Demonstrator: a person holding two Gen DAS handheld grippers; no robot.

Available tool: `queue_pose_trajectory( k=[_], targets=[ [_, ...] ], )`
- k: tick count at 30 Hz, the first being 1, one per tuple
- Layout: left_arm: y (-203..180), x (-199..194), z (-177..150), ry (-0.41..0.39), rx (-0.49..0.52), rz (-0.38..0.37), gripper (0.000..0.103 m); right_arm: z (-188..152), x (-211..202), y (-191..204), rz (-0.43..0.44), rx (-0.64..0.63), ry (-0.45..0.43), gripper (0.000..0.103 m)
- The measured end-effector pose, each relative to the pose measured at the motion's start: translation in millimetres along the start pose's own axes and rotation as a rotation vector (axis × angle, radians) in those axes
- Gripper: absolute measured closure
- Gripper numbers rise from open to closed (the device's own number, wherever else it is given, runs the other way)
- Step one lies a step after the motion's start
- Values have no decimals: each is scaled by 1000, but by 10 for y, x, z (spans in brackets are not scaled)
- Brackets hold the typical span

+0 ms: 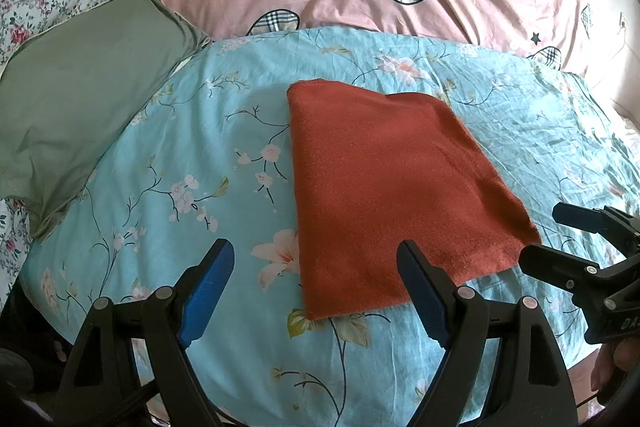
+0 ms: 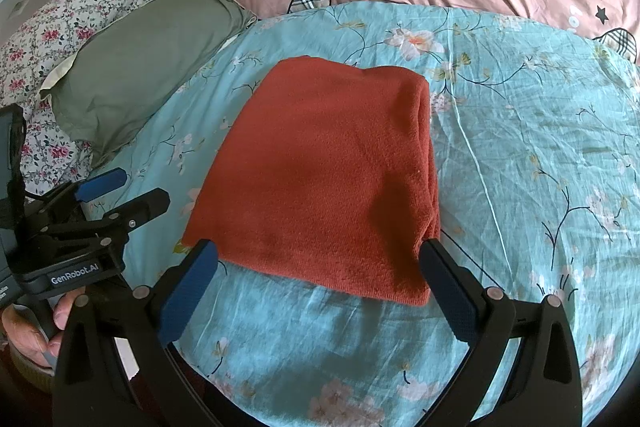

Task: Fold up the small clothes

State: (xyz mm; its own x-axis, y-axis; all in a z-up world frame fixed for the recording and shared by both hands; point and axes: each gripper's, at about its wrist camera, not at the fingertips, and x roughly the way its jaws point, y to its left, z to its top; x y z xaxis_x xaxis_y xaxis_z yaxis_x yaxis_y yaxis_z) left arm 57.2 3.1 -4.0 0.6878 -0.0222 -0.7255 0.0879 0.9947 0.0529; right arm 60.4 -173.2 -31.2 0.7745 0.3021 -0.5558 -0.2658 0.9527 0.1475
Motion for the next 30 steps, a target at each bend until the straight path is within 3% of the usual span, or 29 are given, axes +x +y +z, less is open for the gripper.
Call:
queue_pose_trajectory(
  k=[30],
  targets=[
    [-17,-8,20,3,8,-9,19,31,-48,-33,1,2,-5,2]
  ],
)
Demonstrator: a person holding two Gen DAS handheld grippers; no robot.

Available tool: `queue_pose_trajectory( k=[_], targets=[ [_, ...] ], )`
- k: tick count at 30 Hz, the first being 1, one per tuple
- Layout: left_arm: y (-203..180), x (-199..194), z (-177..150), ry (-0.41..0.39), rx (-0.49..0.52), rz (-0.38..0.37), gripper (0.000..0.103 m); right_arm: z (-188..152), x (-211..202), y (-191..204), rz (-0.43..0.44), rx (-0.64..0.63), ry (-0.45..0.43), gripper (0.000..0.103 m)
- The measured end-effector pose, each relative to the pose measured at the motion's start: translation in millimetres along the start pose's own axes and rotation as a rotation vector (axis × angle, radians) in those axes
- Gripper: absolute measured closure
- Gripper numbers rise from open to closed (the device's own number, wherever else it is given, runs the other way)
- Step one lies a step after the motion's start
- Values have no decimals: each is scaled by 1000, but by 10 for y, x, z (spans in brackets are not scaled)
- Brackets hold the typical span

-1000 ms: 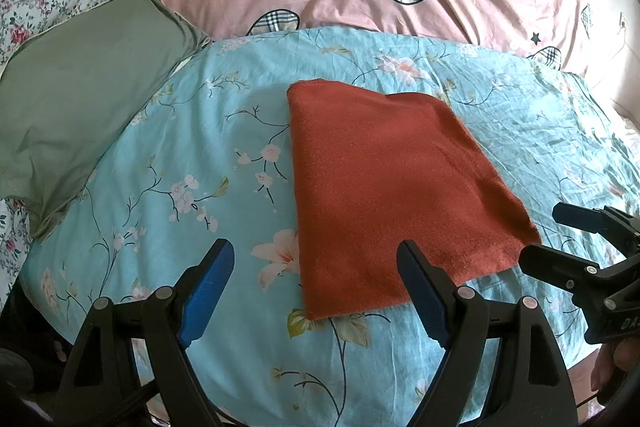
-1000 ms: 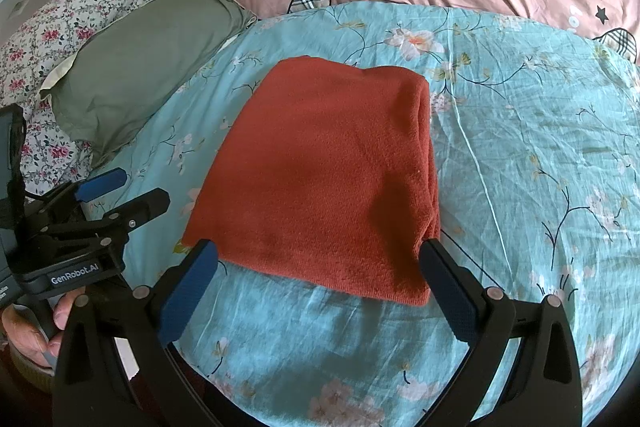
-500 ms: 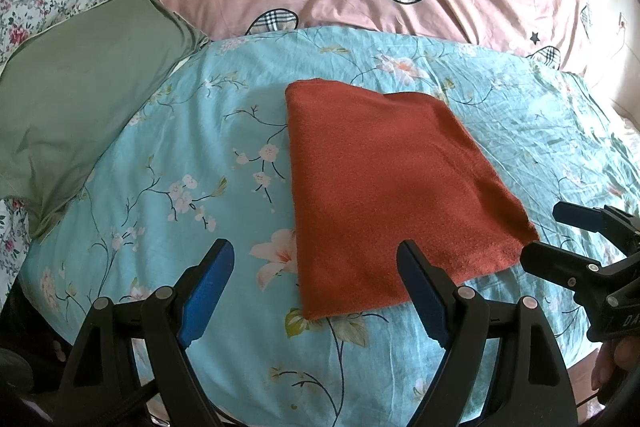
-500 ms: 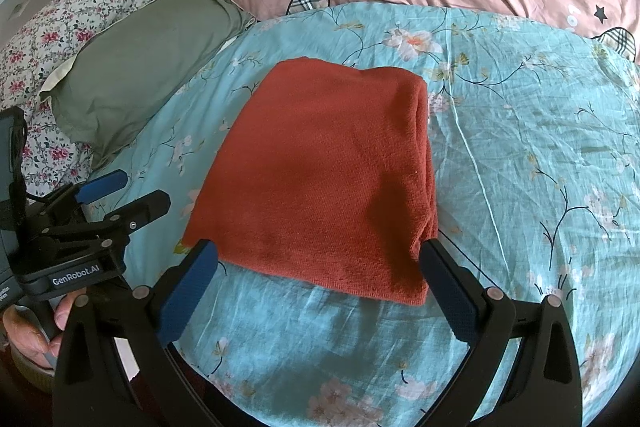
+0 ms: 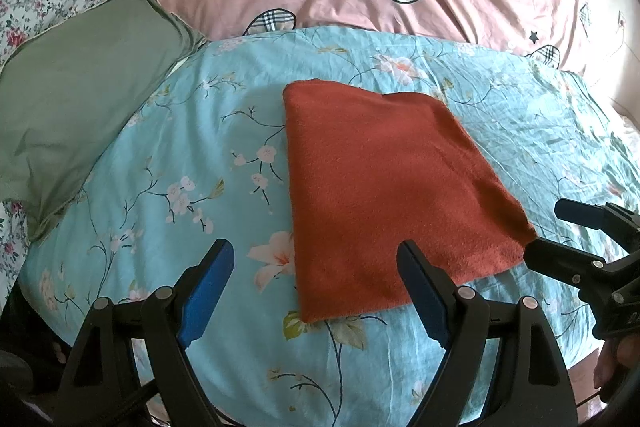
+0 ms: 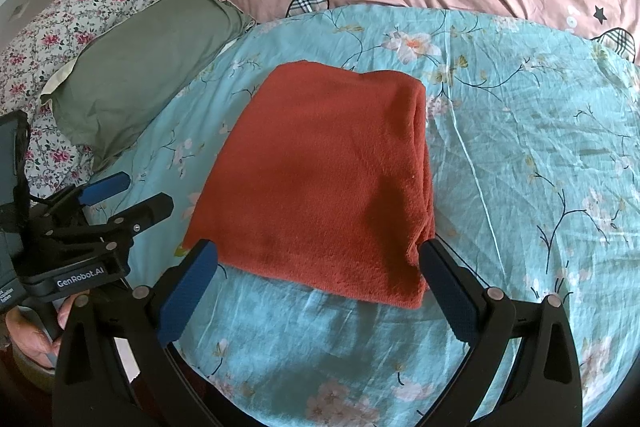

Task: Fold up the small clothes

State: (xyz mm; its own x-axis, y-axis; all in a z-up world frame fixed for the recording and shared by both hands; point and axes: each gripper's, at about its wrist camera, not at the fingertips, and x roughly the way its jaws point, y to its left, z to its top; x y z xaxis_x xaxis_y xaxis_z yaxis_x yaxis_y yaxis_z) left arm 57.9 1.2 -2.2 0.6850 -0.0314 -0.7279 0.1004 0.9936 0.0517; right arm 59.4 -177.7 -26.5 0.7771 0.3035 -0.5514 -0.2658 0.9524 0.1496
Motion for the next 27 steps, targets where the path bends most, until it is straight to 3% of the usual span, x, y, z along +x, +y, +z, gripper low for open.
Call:
queue_pose_trajectory(
  k=[27],
  targets=[
    [-53,83,66,12,21,-6,18,65,10,-100,-12,1,-1,2]
  ],
)
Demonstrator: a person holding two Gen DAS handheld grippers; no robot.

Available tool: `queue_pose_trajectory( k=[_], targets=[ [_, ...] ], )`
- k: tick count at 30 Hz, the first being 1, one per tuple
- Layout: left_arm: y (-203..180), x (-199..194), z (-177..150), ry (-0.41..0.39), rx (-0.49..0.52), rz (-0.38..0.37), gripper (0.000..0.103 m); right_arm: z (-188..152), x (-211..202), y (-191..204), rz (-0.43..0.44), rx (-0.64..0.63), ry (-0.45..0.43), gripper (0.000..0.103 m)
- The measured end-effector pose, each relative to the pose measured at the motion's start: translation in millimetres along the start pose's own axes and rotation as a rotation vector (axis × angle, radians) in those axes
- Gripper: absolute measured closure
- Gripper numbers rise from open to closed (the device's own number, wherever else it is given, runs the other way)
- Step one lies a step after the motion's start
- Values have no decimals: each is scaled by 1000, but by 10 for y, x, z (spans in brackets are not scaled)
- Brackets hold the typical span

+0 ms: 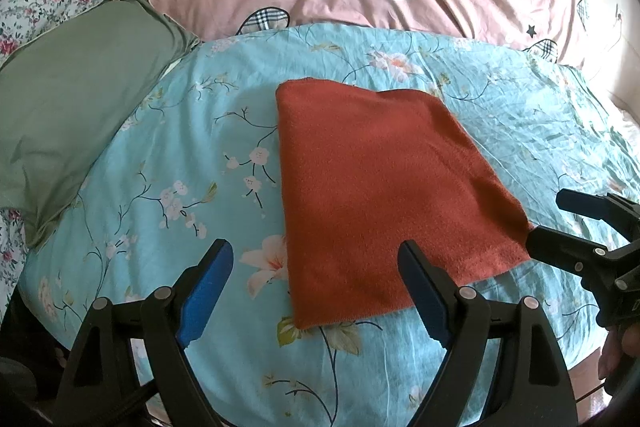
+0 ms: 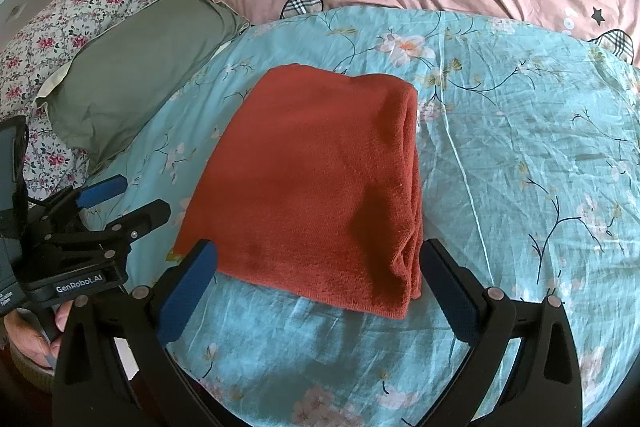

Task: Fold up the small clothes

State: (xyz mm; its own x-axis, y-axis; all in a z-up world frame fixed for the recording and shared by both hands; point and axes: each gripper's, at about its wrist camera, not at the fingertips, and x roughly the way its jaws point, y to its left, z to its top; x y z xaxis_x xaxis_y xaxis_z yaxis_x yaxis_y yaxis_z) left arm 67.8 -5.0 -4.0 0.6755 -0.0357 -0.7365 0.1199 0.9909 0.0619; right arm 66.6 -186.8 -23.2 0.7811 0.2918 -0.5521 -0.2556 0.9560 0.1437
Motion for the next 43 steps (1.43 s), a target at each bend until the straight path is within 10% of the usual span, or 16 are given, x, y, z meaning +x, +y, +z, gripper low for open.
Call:
queue_pose_trajectory(
  k=[43],
  targets=[
    [-41,100,195,-10,-12,5,17,173,167,-182,-10,1,7,2]
  ],
)
